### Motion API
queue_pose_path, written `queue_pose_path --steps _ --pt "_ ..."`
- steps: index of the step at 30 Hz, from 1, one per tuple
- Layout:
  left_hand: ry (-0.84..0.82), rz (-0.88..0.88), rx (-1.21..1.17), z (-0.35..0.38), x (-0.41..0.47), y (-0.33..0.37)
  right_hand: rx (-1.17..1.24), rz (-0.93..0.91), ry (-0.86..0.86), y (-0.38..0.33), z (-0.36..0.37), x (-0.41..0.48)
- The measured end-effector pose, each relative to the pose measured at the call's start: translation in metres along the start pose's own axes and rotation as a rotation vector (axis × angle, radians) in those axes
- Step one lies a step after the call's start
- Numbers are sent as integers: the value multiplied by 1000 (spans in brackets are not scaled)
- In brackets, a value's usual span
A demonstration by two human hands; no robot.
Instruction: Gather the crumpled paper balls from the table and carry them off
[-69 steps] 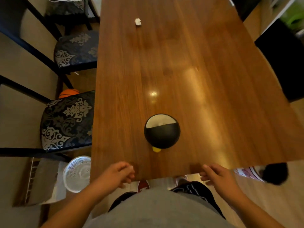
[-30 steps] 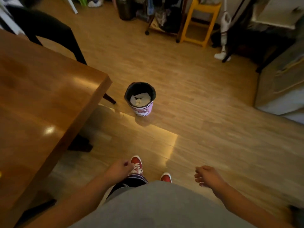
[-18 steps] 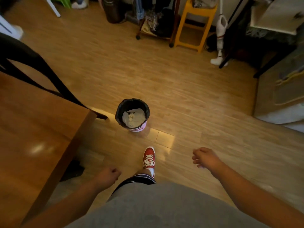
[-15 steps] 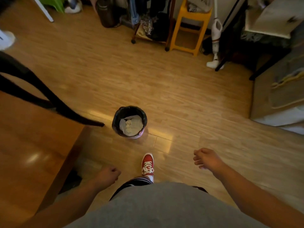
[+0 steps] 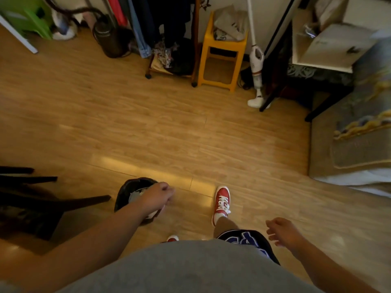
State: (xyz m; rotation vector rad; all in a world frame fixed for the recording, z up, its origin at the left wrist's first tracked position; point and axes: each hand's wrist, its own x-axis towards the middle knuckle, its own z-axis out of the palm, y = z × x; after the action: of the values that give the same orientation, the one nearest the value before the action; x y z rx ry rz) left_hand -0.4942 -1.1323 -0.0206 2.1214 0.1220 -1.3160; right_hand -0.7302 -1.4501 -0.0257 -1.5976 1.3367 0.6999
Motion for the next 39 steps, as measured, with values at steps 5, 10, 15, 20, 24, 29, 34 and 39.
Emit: queue_pose_path --steps 5,10,15,20,24,29,34,39 --pt "60 9 -57 2 22 63 -121 -23 -22 -61 -62 53" --pt "146 -86 -26 -19 25 58 -327 -158 -128 -165 -71 90" --pt "218 -301 -244 -39 30 17 -520 -330 -242 -284 -25 108" --pt "229 -439 -406 -65 45 -18 -664 -429 -341 -402 51 121" --pt "259 -472 -528 -110 64 -24 -797 -476 -383 -488 97 125" --pt "318 -463 -578 -182 85 -3 -843 -498 -352 -579 117 127" --pt "400 -404 -695 -264 119 33 -884 -506 -328 -657 127 141" --pt "464 -305 -801 -353 167 78 -956 -475 -314 -737 142 170"
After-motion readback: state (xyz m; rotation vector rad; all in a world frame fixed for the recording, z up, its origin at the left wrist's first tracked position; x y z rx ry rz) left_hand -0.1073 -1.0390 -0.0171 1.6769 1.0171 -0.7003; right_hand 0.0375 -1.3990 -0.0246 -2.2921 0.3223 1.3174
